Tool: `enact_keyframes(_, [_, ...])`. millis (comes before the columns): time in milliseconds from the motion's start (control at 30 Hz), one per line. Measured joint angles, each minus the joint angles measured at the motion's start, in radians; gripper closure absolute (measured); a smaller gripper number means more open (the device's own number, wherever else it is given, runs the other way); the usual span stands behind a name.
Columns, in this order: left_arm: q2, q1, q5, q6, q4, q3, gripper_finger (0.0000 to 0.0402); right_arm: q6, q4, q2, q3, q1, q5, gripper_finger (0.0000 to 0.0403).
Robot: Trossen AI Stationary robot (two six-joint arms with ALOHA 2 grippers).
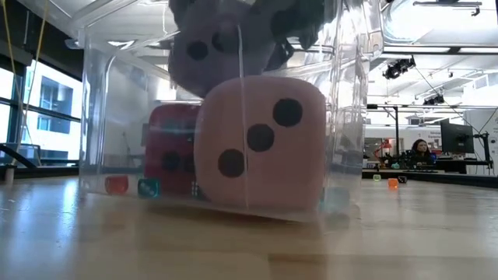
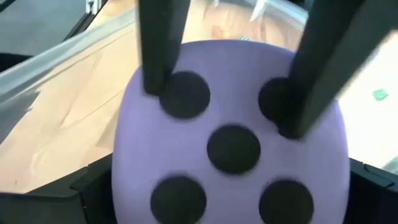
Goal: Pick & Place Dice
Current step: Put the big purple dice into the transparent bin
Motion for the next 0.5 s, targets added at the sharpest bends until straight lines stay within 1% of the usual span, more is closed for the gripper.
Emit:
enact_keyframes(133, [0.001, 0.0, 0.033, -0.039, -0.041, -0.001, 0.0215, -0.019, -0.005, 0.0, 0.0, 0.005, 0.004, 0.0016])
enact_keyframes(367, [0.002, 0.0, 0.035, -0.089, -0.085, -0.002, 0.0215, -0.026, -0.005, 0.0, 0.0, 0.008, 0.009, 0.0016])
enact_keyframes(500, [0.002, -0.014, 0.044, -0.098, -0.086, -0.002, 0.0215, -0.083, -0.004, 0.0, 0.0, 0.016, 0.014, 0.0016])
